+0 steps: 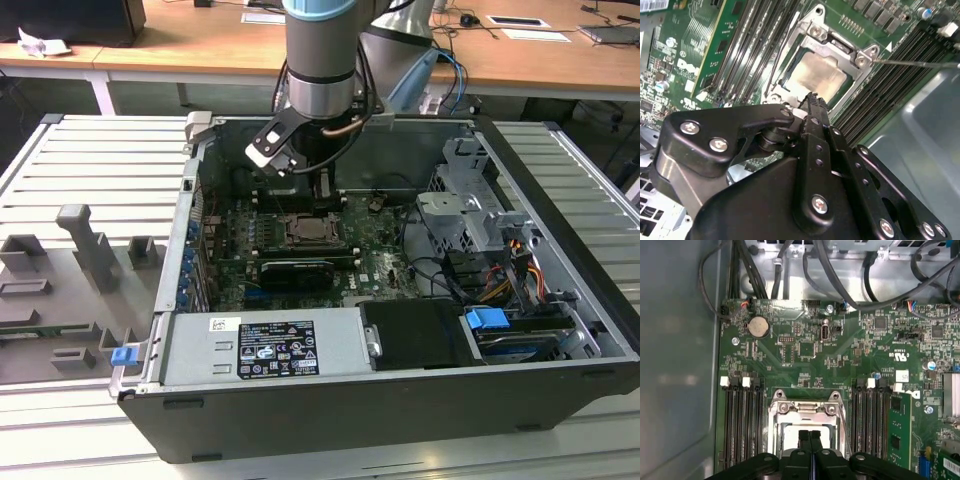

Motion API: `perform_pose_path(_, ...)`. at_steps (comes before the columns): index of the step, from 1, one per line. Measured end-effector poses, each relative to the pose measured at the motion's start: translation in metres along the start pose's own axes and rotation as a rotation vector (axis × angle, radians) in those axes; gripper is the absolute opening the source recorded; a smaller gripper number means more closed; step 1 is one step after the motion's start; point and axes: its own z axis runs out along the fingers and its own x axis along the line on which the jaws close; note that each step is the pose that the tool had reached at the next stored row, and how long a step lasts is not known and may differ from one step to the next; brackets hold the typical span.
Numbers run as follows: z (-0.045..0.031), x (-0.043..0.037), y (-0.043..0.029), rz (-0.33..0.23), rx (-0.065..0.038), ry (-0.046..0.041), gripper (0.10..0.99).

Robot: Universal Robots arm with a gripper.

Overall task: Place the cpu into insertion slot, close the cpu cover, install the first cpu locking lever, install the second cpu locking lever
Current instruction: 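Close the cpu cover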

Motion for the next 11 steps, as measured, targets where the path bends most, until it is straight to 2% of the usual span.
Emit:
perform_pose_path(7,0.0027,0.0002,-0.0099,-0.002,0.0,0.0002,0.106)
perform_pose_path(11,0.0025,0.0003,-0.0122,-0.002,0.0,0.0002,0.106)
